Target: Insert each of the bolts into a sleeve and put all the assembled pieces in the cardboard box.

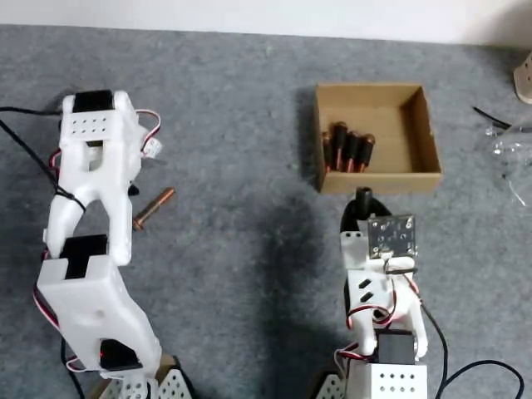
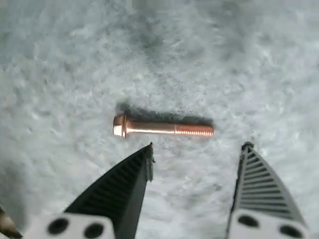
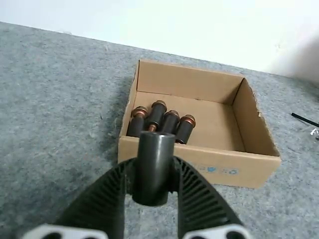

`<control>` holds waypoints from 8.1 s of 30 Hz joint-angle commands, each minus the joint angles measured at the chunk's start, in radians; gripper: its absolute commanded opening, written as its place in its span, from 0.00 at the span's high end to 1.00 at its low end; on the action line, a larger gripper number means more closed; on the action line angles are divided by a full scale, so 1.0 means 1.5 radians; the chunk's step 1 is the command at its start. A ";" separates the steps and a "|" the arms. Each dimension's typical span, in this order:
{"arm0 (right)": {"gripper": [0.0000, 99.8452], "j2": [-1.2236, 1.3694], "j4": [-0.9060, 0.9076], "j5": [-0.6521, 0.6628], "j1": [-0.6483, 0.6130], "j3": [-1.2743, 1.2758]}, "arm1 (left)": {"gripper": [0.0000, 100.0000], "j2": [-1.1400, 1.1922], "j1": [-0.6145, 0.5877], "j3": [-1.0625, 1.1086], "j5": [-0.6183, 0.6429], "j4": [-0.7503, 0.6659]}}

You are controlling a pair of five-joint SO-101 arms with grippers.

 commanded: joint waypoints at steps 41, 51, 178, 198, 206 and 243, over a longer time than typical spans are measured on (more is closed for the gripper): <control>1.00 -0.014 -0.025 0.000 0.007 0.068 | 0.74 -0.026 0.025 0.235 0.104 -0.245; 1.00 -0.014 -0.025 0.000 0.007 0.069 | 0.74 -0.019 0.050 0.124 0.104 -0.023; 1.00 -0.014 -0.026 0.001 0.007 0.070 | 0.99 0.085 -0.110 0.183 0.144 -0.212; 1.00 -0.014 -0.025 0.001 0.007 0.070 | 0.99 -0.221 0.053 0.025 -0.206 -0.055; 1.00 -0.014 -0.025 0.001 0.007 0.070 | 0.99 -0.391 0.068 0.027 -0.259 -0.035; 1.00 -0.014 -0.024 0.001 0.007 0.070 | 0.99 -1.362 0.168 0.981 -0.529 -0.396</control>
